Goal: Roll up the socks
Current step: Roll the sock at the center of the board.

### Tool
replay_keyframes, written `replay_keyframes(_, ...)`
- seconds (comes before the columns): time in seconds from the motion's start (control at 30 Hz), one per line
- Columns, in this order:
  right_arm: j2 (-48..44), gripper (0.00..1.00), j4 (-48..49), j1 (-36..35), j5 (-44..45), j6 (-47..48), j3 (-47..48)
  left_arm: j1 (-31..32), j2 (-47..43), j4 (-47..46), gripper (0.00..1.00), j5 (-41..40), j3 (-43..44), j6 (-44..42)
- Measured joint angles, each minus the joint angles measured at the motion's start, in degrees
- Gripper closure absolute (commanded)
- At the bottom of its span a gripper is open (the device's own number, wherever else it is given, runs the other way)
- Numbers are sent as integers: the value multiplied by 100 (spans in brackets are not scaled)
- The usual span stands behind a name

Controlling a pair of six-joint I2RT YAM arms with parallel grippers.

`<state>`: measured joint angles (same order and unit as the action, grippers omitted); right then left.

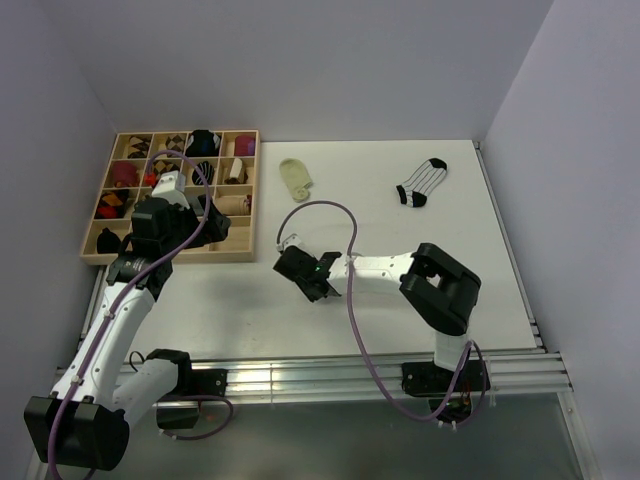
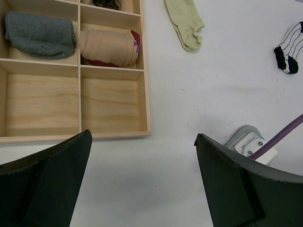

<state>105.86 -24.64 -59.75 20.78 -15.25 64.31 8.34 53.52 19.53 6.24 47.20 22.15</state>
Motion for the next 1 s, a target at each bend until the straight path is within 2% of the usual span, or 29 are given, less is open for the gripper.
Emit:
replay_keyframes(0.23, -76, 100, 122, 2, -625, 11, 20, 0, 0, 0, 3, 7, 0, 2)
replay_keyframes(0.57, -267, 100, 640, 380, -2649, -181, -197, 52, 31, -11, 5, 254, -79, 382)
replay_keyframes(0.8, -605, 100, 1394, 1091, -4074, -498, -833, 669, -17, -129, 5, 378, -643, 1064)
replay_keyframes(1.0, -638, 100, 2092, 1576, -5023, -750, -1224, 1386, 236, -586, 6, 376, -1097, 1683)
